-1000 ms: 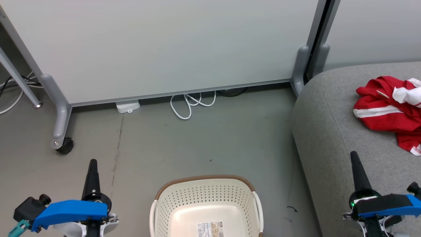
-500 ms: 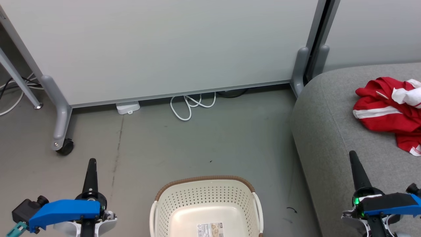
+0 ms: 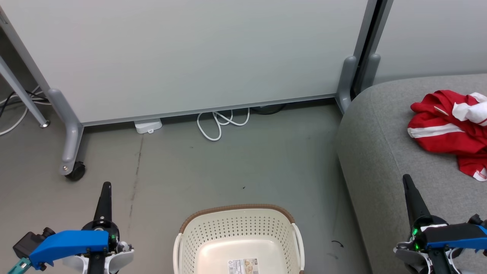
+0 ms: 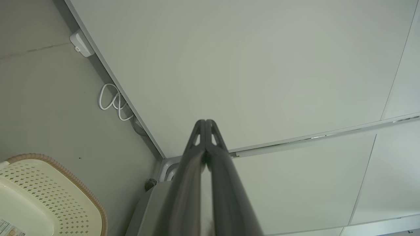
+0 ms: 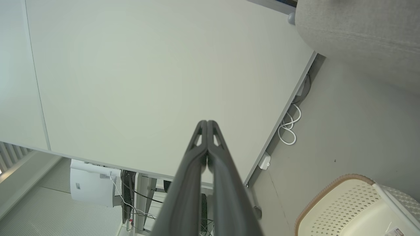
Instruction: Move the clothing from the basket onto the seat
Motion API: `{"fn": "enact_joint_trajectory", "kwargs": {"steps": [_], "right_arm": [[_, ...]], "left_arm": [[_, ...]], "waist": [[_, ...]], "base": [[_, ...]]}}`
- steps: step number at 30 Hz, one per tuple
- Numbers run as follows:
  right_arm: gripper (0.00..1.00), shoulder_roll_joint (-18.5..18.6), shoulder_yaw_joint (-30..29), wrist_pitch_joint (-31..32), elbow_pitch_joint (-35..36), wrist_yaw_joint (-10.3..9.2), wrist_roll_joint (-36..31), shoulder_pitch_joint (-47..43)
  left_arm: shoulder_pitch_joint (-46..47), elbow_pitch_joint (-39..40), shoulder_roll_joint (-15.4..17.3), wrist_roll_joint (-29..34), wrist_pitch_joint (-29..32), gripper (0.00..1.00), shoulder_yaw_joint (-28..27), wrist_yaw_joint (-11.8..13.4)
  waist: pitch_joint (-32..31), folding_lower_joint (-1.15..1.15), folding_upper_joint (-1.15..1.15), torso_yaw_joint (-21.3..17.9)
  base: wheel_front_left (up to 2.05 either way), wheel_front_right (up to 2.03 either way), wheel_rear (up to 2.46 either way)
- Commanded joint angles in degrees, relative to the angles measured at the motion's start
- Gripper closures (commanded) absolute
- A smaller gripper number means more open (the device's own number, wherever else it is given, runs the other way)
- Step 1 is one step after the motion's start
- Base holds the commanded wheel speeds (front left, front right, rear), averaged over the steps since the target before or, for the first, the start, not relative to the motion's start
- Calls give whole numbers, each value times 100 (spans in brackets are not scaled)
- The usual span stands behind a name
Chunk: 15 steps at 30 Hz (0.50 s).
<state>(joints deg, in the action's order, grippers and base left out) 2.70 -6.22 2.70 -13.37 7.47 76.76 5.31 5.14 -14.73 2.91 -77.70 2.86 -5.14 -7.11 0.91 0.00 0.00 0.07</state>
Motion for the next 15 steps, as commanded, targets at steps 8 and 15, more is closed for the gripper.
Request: {"fn": "enact_joint_trajectory", "kwargs": {"steps": [8, 15], "right_arm": [[100, 29, -21, 123, -7, 4, 479, 105], [100, 30, -26, 210, -27, 4, 798, 106]], "left_arm": [[126, 61, 1, -454, 115, 100, -69, -53], [128, 64, 0, -754, 195, 100, -94, -57]], "waist": [[-18, 0, 0, -2], [-33, 0, 0, -3]], "base": [[0, 0, 0], [0, 0, 0]]}}
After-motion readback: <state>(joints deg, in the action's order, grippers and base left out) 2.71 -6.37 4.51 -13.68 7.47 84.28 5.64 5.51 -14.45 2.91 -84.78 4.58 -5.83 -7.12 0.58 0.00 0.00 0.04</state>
